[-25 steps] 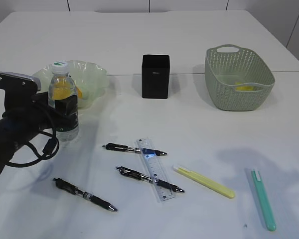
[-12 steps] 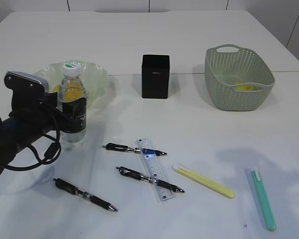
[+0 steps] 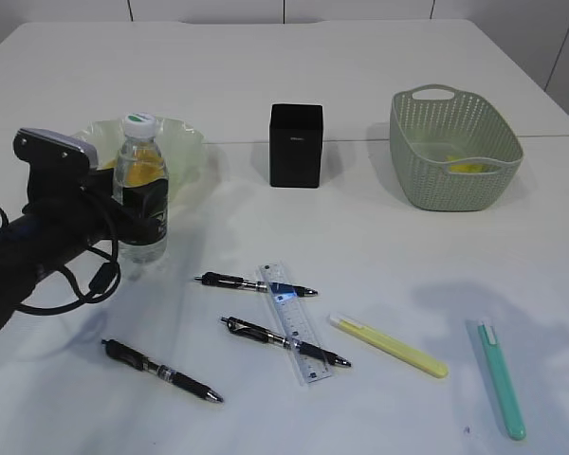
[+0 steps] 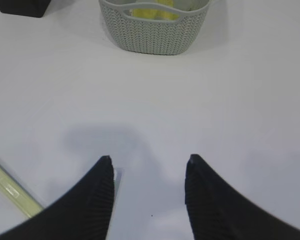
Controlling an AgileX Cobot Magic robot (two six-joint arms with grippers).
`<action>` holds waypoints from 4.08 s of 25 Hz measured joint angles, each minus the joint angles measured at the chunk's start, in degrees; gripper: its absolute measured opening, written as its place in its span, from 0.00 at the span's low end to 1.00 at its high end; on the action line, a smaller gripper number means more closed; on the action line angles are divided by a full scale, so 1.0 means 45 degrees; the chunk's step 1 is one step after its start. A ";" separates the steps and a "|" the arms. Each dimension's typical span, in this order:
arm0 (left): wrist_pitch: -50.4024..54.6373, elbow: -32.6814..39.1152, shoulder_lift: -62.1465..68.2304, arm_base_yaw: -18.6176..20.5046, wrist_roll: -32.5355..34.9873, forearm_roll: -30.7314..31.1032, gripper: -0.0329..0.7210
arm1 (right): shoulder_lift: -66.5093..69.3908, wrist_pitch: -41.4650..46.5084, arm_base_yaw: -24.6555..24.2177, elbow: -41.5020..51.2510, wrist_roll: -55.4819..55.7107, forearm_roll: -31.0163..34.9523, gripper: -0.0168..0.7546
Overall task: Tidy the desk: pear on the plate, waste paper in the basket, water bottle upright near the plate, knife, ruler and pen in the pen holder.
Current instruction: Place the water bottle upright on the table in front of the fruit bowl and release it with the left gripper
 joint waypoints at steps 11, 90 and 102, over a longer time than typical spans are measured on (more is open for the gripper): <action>0.0024 -0.0209 0.0104 0.0000 0.0000 -0.0011 0.56 | 0.0000 0.0000 0.0000 0.0000 0.0000 0.0000 0.48; 0.0055 0.0063 -0.0124 0.0000 0.0000 -0.0356 0.62 | 0.0000 -0.0016 0.0000 0.0000 0.0000 0.0000 0.48; 0.0055 0.0063 -0.0124 0.0000 0.0000 -0.0431 0.62 | 0.0000 -0.0016 0.0000 0.0000 0.0000 0.0000 0.48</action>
